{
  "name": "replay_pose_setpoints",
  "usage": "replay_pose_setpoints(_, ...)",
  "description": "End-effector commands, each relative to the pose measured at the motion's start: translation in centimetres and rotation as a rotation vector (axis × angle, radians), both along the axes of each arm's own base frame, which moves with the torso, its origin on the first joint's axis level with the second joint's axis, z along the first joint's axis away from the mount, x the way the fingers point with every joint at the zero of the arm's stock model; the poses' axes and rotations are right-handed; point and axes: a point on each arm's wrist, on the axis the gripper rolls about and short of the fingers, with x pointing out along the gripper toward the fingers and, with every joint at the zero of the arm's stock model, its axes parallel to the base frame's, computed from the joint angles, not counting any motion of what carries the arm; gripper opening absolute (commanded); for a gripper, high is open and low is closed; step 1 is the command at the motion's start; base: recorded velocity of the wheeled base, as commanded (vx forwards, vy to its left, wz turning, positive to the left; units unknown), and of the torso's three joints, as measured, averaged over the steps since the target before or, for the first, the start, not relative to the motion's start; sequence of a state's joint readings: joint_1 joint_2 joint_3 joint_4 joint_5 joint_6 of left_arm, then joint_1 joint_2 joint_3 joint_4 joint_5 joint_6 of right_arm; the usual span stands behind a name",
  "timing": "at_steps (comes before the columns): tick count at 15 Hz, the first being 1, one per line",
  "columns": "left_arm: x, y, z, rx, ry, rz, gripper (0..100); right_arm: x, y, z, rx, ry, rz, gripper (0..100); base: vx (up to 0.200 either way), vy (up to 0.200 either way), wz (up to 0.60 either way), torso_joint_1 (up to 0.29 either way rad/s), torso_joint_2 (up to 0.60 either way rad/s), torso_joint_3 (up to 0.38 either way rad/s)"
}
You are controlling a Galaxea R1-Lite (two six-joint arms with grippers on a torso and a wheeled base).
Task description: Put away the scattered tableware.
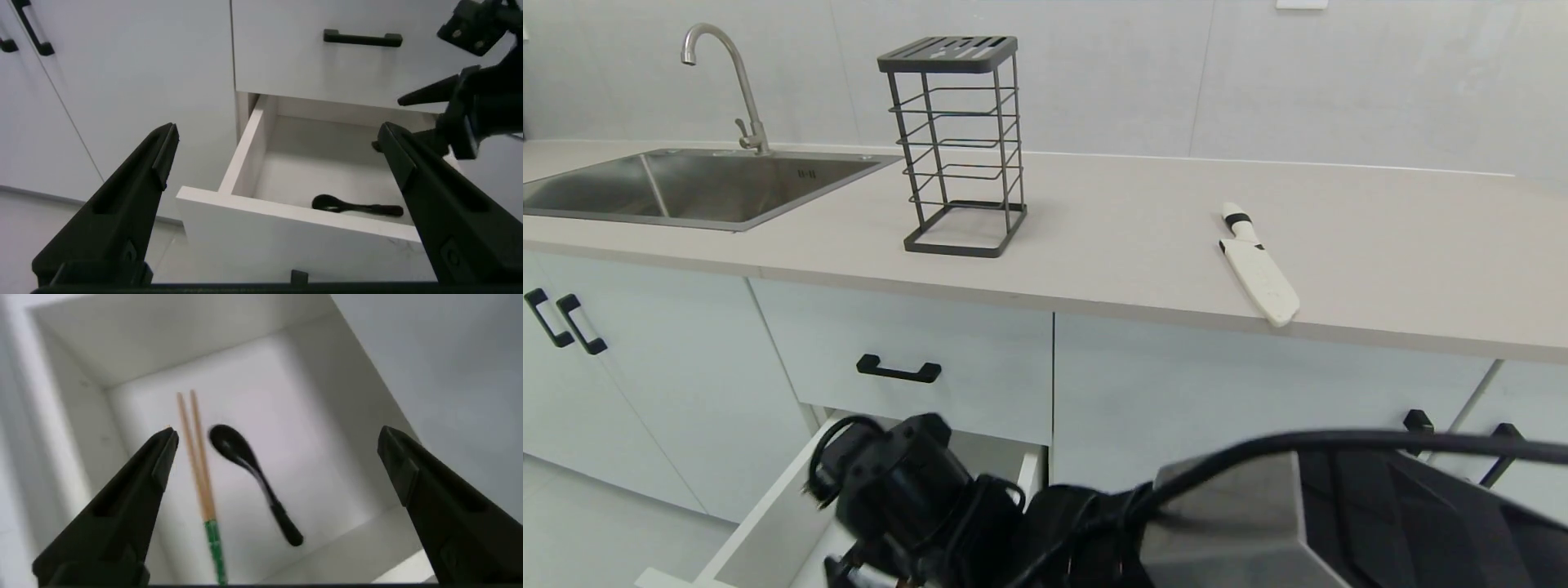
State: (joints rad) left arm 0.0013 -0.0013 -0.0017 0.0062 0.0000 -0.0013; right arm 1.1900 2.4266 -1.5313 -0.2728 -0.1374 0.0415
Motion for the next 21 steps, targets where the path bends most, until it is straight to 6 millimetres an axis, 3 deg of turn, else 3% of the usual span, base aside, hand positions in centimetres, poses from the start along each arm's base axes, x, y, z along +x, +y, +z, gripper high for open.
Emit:
replay_pose_setpoints(1, 0.0, 0.0, 0.0, 0.000, 0.001, -0.001, 100, -5.3, 1.0, 1.1, 0.026, 0.041, 0.116, 100, 0.000, 0.000, 0.00, 0.000, 0.00, 0.000)
replay_pose_setpoints(3, 0.0, 0.0, 0.0, 0.000, 0.001, -0.001, 100, -7.1, 1.2, 0.5, 0.019, 0.055, 0.162, 100, 0.000, 0.000, 0.00, 0.000, 0.00, 0.000)
replay_pose_setpoints(4, 0.0, 0.0, 0.0, 0.000, 0.001, 0.000, 100, -7.8, 1.5, 0.6, 0.029, 0.053, 0.176, 0, 0.000, 0.000, 0.00, 0.000, 0.00, 0.000)
replay_pose_setpoints(7, 0.0, 0.0, 0.0, 0.000, 0.001, 0.000, 100, -8.8, 1.3, -0.1, 0.007, 0.061, 0.198, 0, 0.000, 0.000, 0.00, 0.000, 0.00, 0.000)
replay_pose_setpoints(21, 0.0, 0.0, 0.0, 0.000, 0.001, 0.000, 100, -7.9, -1.3, -3.4, -0.098, 0.149, 0.132, 0, 0.000, 0.000, 0.00, 0.000, 0.00, 0.000)
